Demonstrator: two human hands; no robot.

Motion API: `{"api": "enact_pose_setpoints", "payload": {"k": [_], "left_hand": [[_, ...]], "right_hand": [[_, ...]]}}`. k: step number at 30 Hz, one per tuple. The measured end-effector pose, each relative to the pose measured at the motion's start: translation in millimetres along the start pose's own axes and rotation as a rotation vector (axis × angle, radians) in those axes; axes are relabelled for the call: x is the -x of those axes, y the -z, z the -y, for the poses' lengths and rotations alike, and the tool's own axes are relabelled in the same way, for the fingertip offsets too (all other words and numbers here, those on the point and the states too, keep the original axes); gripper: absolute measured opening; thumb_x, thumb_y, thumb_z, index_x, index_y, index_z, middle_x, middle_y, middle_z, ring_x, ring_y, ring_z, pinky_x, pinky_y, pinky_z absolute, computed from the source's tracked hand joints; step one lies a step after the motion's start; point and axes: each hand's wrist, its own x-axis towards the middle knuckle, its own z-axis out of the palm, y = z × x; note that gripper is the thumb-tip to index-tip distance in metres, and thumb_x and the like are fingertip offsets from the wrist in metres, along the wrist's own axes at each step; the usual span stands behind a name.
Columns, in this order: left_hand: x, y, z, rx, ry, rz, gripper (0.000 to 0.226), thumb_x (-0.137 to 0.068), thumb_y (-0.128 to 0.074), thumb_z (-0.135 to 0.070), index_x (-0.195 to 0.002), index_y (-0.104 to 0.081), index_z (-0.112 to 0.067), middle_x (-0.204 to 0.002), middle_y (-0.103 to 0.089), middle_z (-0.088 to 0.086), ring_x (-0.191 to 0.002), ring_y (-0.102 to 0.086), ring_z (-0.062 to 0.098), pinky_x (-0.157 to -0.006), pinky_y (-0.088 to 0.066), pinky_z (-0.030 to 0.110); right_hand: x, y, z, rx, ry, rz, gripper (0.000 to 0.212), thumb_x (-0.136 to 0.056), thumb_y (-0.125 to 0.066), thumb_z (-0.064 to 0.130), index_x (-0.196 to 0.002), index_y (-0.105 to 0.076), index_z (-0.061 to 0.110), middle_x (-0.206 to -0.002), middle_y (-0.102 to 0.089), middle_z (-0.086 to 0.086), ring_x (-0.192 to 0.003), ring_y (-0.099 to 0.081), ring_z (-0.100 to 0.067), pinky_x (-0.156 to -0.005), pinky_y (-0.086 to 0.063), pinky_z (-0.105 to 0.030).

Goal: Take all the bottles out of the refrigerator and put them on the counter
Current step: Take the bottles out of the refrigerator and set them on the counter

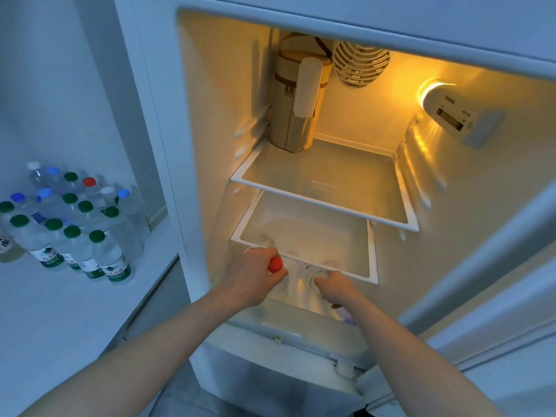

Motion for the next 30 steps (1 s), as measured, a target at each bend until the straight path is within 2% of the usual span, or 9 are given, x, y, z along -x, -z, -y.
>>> {"api": "enact_pose_setpoints", "payload": {"k": [3, 5, 8, 12, 14, 18, 22, 26, 30], "left_hand": [[13, 3, -8, 0.04, -0.002, -0.059, 0.027, -0.09, -0.065, -0.049, -0.078, -0.05, -0.03, -0.072, -0.054, -0.01, -0.07, -0.053, 0.014, -0.062, -0.044, 0.032], [21, 7, -15, 0.053, 0.011, -0.095, 0.028, -0.091, -0.066, -0.048, -0.079, -0.051, -0.027, -0.072, -0.054, -0.009, -0.069, -0.051, 0.014, -0.061, -0.042, 0.032], [35, 13, -25, 0.066, 0.033, -0.164, 0.027, -0.09, -0.067, -0.047, -0.081, -0.053, -0.025, -0.074, -0.057, -0.008, -0.07, -0.053, 0.014, -0.063, -0.047, 0.034], [57, 17, -39, 0.093, 0.104, -0.264, 0.021, -0.09, -0.063, -0.051, -0.092, -0.059, -0.03, -0.083, -0.059, -0.01, -0.074, -0.056, 0.011, -0.068, -0.052, 0.034], [71, 20, -51, 0.101, 0.128, -0.339, 0.017, -0.09, -0.065, -0.046, -0.095, -0.061, -0.03, -0.088, -0.059, -0.012, -0.078, -0.055, 0.008, -0.072, -0.051, 0.031], [109, 25, -80, 0.129, 0.199, -0.504, 0.013, -0.09, -0.069, -0.04, -0.1, -0.062, -0.036, -0.092, -0.061, -0.017, -0.08, -0.056, 0.006, -0.071, -0.044, 0.02], [154, 32, -101, 0.109, 0.284, -0.62, 0.018, -0.09, -0.072, -0.039, -0.105, -0.064, -0.034, -0.094, -0.063, -0.016, -0.082, -0.057, 0.006, -0.072, -0.045, 0.02], [207, 49, -107, 0.06, 0.377, -0.681, 0.017, -0.09, -0.07, -0.04, -0.102, -0.063, -0.032, -0.093, -0.062, -0.015, -0.08, -0.057, 0.008, -0.073, -0.05, 0.03], [267, 71, -93, -0.022, 0.506, -0.741, 0.017, -0.089, -0.07, -0.044, -0.097, -0.061, -0.033, -0.087, -0.061, -0.013, -0.076, -0.056, 0.009, -0.071, -0.049, 0.032]], "right_hand": [[17, 8, -6, 0.073, 0.044, -0.078, 0.044, -0.095, -0.05, 0.04, -0.119, -0.067, 0.007, -0.102, -0.072, -0.014, -0.082, -0.071, -0.029, -0.077, -0.061, -0.038], [24, 11, -7, 0.032, 0.061, -0.122, 0.039, -0.093, -0.053, 0.04, -0.113, -0.069, 0.011, -0.107, -0.072, -0.012, -0.09, -0.07, -0.03, -0.081, -0.059, -0.038], [38, 21, -1, -0.101, 0.14, -0.188, 0.023, -0.091, -0.062, 0.039, -0.105, -0.069, 0.023, -0.104, -0.071, -0.002, -0.089, -0.065, -0.022, -0.078, -0.053, -0.033], [67, 23, 11, -0.221, 0.318, -0.303, 0.015, -0.082, -0.07, 0.034, -0.094, -0.074, 0.026, -0.089, -0.07, 0.006, -0.084, -0.063, -0.019, -0.07, -0.047, -0.03], [83, 24, 13, -0.287, 0.404, -0.363, 0.016, -0.078, -0.072, 0.027, -0.093, -0.076, 0.026, -0.091, -0.07, 0.006, -0.087, -0.062, -0.019, -0.072, -0.043, -0.029], [109, 33, 11, -0.439, 0.643, -0.457, 0.013, -0.075, -0.075, 0.021, -0.087, -0.074, 0.026, -0.087, -0.068, 0.007, -0.083, -0.06, -0.015, -0.075, -0.047, -0.03], [147, 41, 23, -0.562, 0.858, -0.494, 0.016, -0.071, -0.078, 0.013, -0.083, -0.073, 0.022, -0.081, -0.067, 0.007, -0.076, -0.057, -0.011, -0.068, -0.04, -0.016], [190, 42, 47, -0.636, 1.013, -0.493, 0.009, -0.071, -0.072, 0.018, -0.08, -0.07, 0.02, -0.075, -0.064, 0.005, -0.069, -0.053, -0.011, -0.065, -0.04, -0.023], [235, 19, 85, -0.688, 1.097, -0.311, 0.008, -0.074, -0.074, 0.014, -0.075, -0.067, 0.018, -0.067, -0.059, 0.004, -0.063, -0.05, -0.013, -0.061, -0.039, -0.027]]}}
